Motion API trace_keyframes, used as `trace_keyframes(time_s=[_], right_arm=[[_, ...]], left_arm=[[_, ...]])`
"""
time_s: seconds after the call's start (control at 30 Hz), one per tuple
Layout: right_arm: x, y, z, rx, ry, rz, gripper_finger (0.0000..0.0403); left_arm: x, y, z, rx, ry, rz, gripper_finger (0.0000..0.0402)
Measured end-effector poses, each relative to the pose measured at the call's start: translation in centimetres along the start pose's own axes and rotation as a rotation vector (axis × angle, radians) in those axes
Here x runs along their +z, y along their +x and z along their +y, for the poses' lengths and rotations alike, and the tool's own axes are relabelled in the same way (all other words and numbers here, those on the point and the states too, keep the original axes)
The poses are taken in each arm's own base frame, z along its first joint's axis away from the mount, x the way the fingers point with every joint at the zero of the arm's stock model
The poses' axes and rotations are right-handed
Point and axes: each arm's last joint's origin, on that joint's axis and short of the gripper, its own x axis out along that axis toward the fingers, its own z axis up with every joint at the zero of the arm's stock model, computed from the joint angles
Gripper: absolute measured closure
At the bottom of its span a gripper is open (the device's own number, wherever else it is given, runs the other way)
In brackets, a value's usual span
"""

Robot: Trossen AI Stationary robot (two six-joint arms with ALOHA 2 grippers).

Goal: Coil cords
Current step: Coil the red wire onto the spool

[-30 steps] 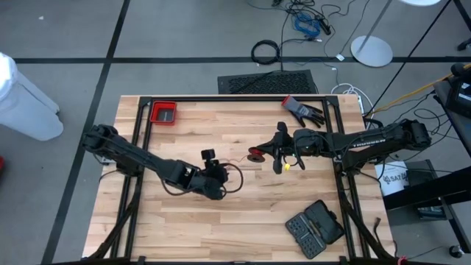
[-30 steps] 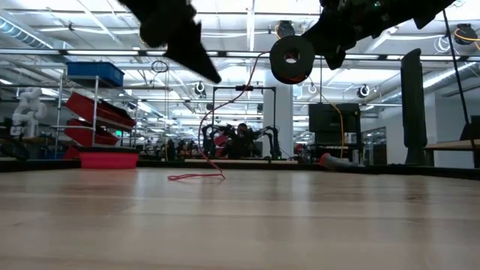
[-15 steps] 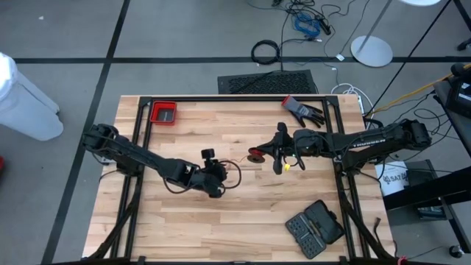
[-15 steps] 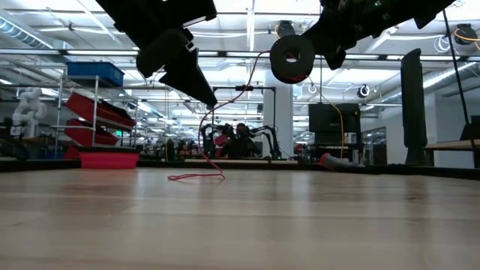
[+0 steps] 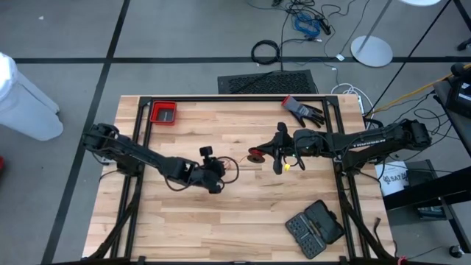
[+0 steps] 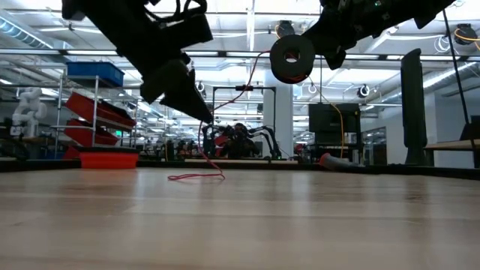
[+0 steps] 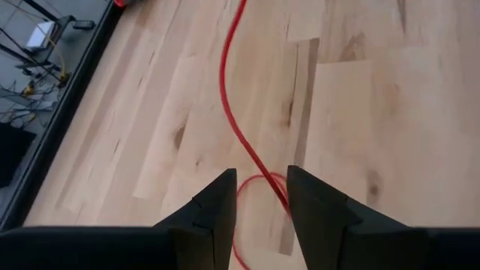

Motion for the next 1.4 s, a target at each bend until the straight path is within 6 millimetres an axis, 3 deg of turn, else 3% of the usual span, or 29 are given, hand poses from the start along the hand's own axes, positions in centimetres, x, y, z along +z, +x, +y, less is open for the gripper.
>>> trace_keyframes(time_s=[0.57, 0.93, 1.4], right_arm=[[0.0, 0.0, 0.0, 0.0, -0.001, 0.0, 0.0403], [0.0, 0.0, 0.0, 0.0, -0.001, 0.0, 0.0403], [0.56, -0.02, 0.14, 0.025, 0.013, -0.058, 0.0403]], left_arm=[[-0.41, 0.61, 0.45, 0.001, -0.008, -0.013, 0.028], [-0.41, 0.62, 0.46, 0.002, 0.01, -0.013, 0.0392], [0.3, 0.89, 0.96, 0.025, -0.052, -0.07, 0.0397]])
